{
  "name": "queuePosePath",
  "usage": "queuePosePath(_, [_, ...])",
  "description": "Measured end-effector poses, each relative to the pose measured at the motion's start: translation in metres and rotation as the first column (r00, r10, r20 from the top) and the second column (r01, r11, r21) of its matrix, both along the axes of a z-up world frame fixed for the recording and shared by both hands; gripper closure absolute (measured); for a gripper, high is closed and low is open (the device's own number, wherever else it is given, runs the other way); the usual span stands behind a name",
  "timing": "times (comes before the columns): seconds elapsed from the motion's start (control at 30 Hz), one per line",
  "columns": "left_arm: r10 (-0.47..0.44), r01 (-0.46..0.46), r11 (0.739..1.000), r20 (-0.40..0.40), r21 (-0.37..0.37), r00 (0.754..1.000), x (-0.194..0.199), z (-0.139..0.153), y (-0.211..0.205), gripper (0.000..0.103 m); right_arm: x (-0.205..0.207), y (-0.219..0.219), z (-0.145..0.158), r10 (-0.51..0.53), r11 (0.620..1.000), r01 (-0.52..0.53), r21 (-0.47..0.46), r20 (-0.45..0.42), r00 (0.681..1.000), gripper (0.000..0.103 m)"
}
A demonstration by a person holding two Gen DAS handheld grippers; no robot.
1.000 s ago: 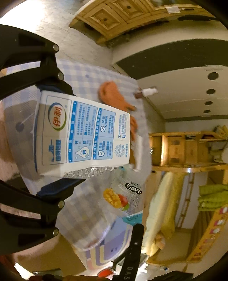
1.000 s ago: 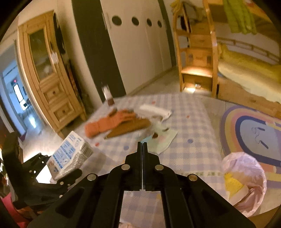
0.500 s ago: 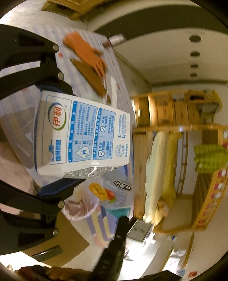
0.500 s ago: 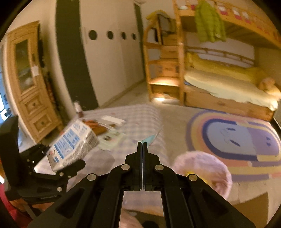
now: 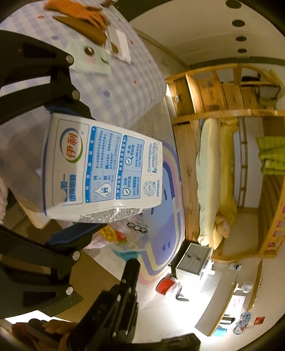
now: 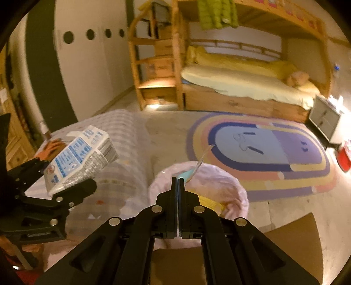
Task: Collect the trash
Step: 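Carry both items over the pink bag and open both tools to drop them, then move both open tools back over the table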
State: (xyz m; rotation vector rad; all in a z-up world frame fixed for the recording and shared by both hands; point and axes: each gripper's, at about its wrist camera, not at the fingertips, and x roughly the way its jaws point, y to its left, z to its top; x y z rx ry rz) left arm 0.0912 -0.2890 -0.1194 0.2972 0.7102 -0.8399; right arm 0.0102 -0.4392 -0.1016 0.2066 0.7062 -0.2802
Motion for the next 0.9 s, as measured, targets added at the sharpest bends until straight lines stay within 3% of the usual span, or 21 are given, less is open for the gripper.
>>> queuePosePath(0.03, [-0.007,0.007,1.000,-0.006,0.002,1.000,0.002,-0.002,-0.006,0.027,0.002,-0.008,-0.005,-0.014,1.000,0.014,0.009,0.000,1.000,0.101])
queuePosePath(0.1, [-0.023,0.023,1.000,-0.015,0.007,1.000,0.005,-0.007,-0.016,0.027,0.008,-0.021,-0.016,-0.038,0.999,0.038,0.021,-0.018,0.999,0.079])
queuePosePath(0.17, [-0.037,0.038,0.999,-0.018,0.017,0.999,0.006,-0.011,-0.023,0.027,0.011,-0.032,-0.024,-0.063,0.997,0.064,0.041,-0.025,0.998,0.071])
queuePosePath(0.4, [-0.084,0.084,0.996,-0.017,0.020,0.996,0.011,-0.021,-0.053,0.025,0.004,-0.054,-0.038,-0.131,0.986,0.134,0.097,-0.035,0.991,0.070])
queuePosePath(0.43, [-0.090,0.090,0.996,-0.007,0.024,0.996,0.011,-0.021,-0.057,0.023,0.002,-0.055,-0.038,-0.138,0.985,0.141,0.100,-0.034,0.990,0.070])
queuePosePath(0.5, [-0.078,0.077,0.996,0.019,0.037,0.997,0.008,-0.021,-0.061,0.008,-0.002,-0.060,-0.038,-0.159,0.981,0.161,0.106,-0.032,0.987,0.070])
queuePosePath(0.53, [-0.072,0.071,0.997,0.027,0.036,0.997,0.008,-0.020,-0.060,0.008,-0.005,-0.062,-0.038,-0.167,0.979,0.169,0.110,-0.030,0.986,0.070])
queuePosePath(0.9, [0.069,-0.069,0.997,0.014,0.014,0.998,0.010,-0.003,0.001,0.008,-0.016,-0.049,-0.024,-0.147,0.980,0.146,0.135,-0.004,0.989,0.070])
